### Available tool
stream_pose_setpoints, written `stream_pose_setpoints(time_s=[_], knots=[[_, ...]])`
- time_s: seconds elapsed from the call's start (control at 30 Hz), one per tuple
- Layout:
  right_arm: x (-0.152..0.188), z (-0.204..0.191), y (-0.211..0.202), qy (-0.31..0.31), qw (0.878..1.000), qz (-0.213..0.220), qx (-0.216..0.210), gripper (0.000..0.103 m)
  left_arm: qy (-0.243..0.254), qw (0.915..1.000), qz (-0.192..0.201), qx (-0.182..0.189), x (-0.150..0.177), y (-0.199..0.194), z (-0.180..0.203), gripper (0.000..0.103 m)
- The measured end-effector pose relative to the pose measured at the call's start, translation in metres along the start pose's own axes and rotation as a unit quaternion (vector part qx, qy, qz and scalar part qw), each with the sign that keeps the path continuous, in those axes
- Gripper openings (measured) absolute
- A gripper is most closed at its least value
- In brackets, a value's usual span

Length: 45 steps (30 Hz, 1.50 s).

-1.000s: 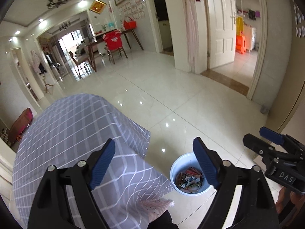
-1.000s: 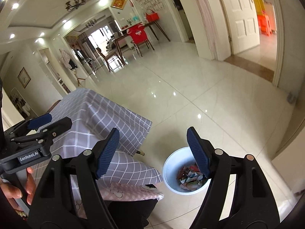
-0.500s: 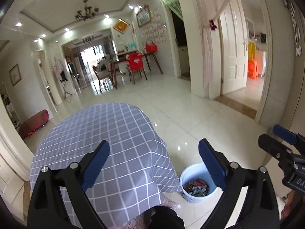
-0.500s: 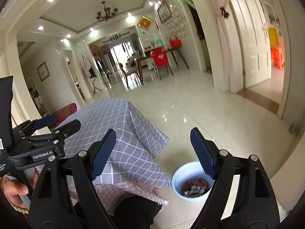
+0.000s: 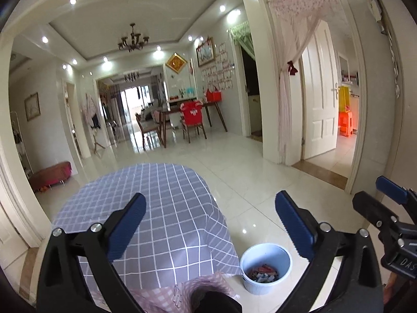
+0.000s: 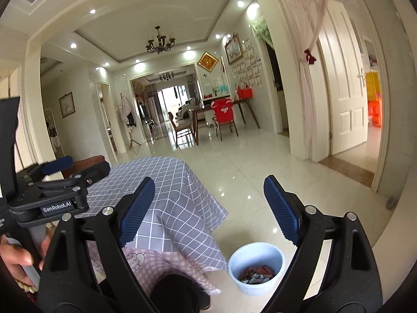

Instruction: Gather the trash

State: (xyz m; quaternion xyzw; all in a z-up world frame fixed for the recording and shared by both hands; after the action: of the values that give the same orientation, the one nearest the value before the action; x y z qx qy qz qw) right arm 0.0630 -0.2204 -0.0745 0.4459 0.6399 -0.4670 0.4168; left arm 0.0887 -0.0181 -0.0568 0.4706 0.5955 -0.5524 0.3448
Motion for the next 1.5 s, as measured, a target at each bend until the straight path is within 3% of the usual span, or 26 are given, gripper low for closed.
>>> stream_pose_setpoints(time_s=[0.27,1.5], knots=[[0.005,-0.007,-0.015,0.000,1.000,0.014,-0.007,0.085,0.017,0.9991,0.034,-0.018,-0.005,-0.024,0.007,0.098],[0.004,-0.012,-0.012,-0.003,1.000,0.016,-0.014,0.086,0.011,0.9995,0.028,-0.014,-0.003,-0.022,0.007,0.098]])
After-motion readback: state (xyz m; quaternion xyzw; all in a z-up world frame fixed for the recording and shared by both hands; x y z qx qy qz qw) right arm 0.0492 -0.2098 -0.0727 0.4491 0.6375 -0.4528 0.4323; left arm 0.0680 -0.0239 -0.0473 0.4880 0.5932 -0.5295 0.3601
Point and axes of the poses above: each gripper's, at about its wrist camera, not at the fingertips, and y roughly the way its jaws point, z to its right, x to its underside, the point moved 5 cm from there along y, roughly the way its jaws point, and after that the axes turned 1 degree about x, right-handed, at the moved point
